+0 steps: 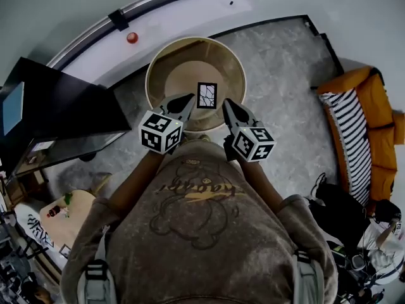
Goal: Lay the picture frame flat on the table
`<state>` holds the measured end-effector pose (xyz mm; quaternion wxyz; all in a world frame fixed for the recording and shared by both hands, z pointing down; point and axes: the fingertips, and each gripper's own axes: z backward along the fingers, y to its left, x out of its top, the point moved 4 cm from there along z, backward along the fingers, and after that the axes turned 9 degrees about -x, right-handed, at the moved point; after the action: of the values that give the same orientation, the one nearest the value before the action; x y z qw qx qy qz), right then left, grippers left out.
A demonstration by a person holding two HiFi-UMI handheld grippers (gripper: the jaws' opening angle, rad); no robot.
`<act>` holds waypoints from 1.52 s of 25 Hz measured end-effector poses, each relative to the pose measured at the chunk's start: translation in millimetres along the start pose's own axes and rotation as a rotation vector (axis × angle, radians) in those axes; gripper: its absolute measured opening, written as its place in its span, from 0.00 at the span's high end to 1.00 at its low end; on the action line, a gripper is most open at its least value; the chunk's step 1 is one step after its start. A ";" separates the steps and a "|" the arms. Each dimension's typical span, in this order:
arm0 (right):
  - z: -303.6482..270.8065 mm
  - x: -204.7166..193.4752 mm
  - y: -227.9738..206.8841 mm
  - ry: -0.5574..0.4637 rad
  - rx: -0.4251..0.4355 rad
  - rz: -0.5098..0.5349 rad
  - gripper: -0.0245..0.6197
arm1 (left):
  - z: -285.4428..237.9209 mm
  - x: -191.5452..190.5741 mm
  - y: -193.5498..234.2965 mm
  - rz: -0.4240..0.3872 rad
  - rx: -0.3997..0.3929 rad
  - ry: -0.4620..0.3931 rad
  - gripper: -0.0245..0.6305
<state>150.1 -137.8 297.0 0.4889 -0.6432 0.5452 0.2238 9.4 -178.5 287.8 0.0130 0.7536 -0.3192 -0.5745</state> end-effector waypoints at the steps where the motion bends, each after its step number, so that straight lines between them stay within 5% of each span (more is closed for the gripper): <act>1: 1.2 3.6 2.1 -0.010 0.003 0.015 0.93 | 1.8 2.5 -1.4 -0.010 0.001 -0.005 0.94; 12: 9.2 22.6 18.9 -0.073 0.029 0.147 0.93 | 14.4 15.5 -3.9 -0.052 0.025 -0.044 0.94; 38: 34.0 9.3 23.1 -0.077 0.029 0.169 0.93 | 19.8 -2.3 -23.6 -0.041 0.013 -0.024 0.94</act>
<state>140.0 -110.9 266.1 0.4981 -0.5786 0.5815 0.2810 2.8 -151.7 274.0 -0.0076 0.7532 -0.3073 -0.5816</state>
